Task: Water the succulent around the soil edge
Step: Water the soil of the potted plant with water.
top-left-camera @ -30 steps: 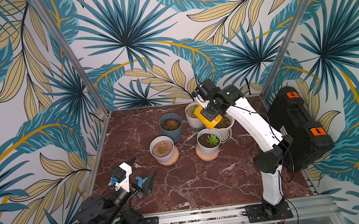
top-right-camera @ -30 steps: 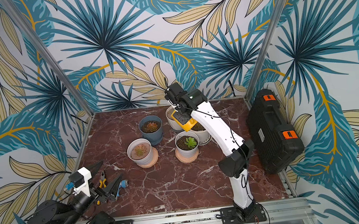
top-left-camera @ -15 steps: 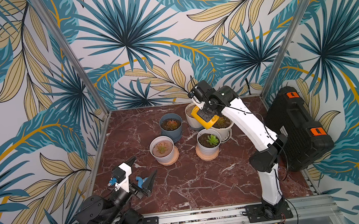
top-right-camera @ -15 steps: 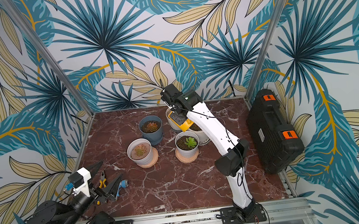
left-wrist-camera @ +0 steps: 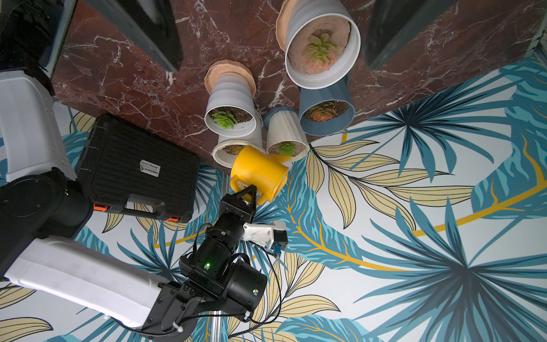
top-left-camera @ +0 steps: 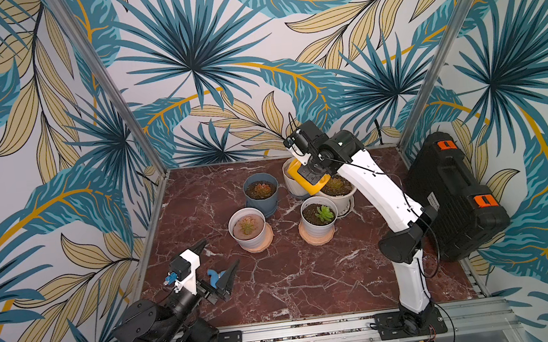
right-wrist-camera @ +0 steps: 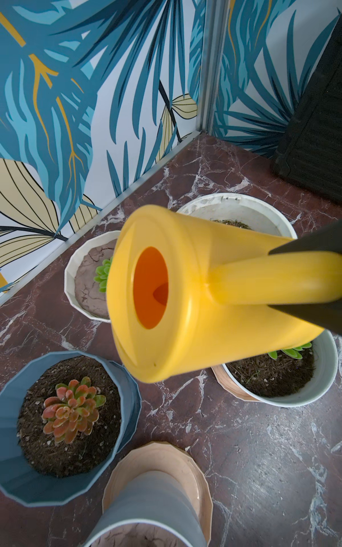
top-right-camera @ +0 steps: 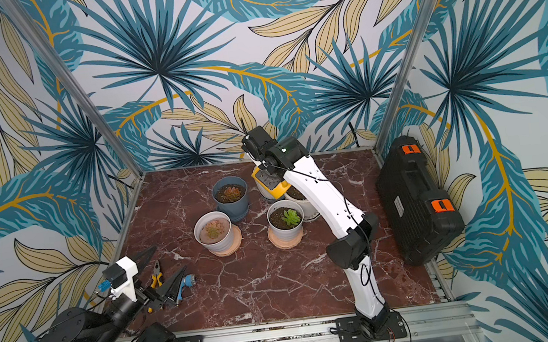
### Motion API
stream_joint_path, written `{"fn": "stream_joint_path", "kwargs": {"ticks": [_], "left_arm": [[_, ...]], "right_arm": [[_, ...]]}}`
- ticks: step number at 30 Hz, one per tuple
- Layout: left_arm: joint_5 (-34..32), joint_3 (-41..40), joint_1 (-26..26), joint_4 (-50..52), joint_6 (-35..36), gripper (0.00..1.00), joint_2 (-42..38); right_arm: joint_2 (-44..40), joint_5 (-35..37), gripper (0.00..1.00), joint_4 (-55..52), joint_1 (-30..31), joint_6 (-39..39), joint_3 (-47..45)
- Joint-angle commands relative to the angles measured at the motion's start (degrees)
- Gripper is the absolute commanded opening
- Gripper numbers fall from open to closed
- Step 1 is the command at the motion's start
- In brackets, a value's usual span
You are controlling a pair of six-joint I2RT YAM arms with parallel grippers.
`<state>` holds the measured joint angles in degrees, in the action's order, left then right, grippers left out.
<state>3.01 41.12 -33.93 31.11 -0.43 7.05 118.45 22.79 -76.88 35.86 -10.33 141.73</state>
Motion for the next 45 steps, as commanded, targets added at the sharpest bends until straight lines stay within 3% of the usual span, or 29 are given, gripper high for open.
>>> {"fn": "stream_joint_path", "kwargs": {"ticks": [1, 25, 39, 45], "left_arm": [[0.4, -0.7, -0.2, -0.3, 0.4, 1.0, -0.7], [0.4, -0.6, -0.2, -0.3, 0.4, 1.0, -1.0], [0.4, -0.7, -0.2, -0.5, 0.4, 1.0, -1.0], [0.4, -0.9, -0.2, -0.6, 0.4, 1.0, -0.9]], "right_arm": [[0.5, -0.1, 0.03, 1.5, 0.2, -0.4, 0.9], [4.1, 0.1, 0.04, 7.1, 0.2, 0.0, 3.9], [5.9, 7.1, 0.05, 8.9, 0.1, -3.0, 4.1], [7.0, 6.1, 0.04, 9.7, -0.2, -3.9, 4.5]]}}
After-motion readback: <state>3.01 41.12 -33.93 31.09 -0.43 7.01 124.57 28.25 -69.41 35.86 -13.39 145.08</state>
